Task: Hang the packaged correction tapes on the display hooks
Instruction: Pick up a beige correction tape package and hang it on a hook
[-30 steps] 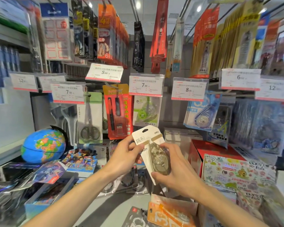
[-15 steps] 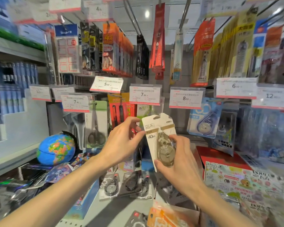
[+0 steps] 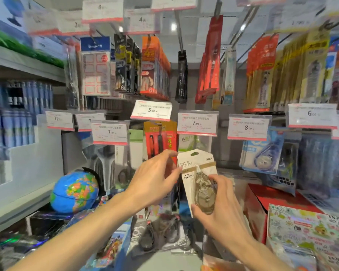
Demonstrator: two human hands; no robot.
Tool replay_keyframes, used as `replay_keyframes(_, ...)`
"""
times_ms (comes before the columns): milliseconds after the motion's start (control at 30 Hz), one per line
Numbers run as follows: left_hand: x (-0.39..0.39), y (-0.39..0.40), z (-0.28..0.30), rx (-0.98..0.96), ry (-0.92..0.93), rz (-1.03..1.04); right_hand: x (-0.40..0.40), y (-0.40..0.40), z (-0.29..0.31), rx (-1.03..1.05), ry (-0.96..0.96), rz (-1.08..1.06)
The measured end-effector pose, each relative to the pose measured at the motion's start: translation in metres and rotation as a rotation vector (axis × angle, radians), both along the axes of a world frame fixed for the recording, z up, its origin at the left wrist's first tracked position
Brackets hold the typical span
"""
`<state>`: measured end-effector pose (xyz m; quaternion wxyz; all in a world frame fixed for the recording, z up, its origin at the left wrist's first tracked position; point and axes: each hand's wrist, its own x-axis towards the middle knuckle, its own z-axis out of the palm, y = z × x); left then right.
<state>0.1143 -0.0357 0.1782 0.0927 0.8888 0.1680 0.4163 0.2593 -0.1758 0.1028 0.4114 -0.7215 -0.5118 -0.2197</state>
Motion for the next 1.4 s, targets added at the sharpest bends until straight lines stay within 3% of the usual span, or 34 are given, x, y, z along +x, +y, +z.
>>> replay_keyframes(133, -0.008, 0.022, 0.009, 0.179, 0.038, -0.036, -0.012, 0.016, 0.003, 0.039, -0.004, -0.069)
replay_keyframes(433, -0.028, 0.040, 0.016, 0.219, 0.085, -0.104, -0.041, 0.032, 0.008, 0.056, -0.027, -0.140)
replay_keyframes(667, -0.037, 0.032, 0.025, 0.365, 0.121, -0.049, -0.035, 0.022, 0.016, 0.056, -0.071, -0.149)
replay_keyframes(833, -0.027, 0.016, 0.035, 0.678, 0.155, 0.022, -0.019, -0.002, 0.017, 0.065, -0.082, -0.152)
replay_keyframes(1067, -0.007, 0.001, 0.071, 1.141, -0.043, 0.056, 0.001, -0.026, 0.024, 0.037, -0.065, -0.169)
replay_keyframes(1233, 0.004, 0.004, 0.097, 1.033, 0.103, 0.225, 0.007, -0.030, 0.025, 0.034, -0.058, -0.161)
replay_keyframes(1400, 0.003, 0.006, 0.110, 0.995, 0.113, 0.191, 0.007, -0.031, 0.025, 0.046, -0.070, -0.126)
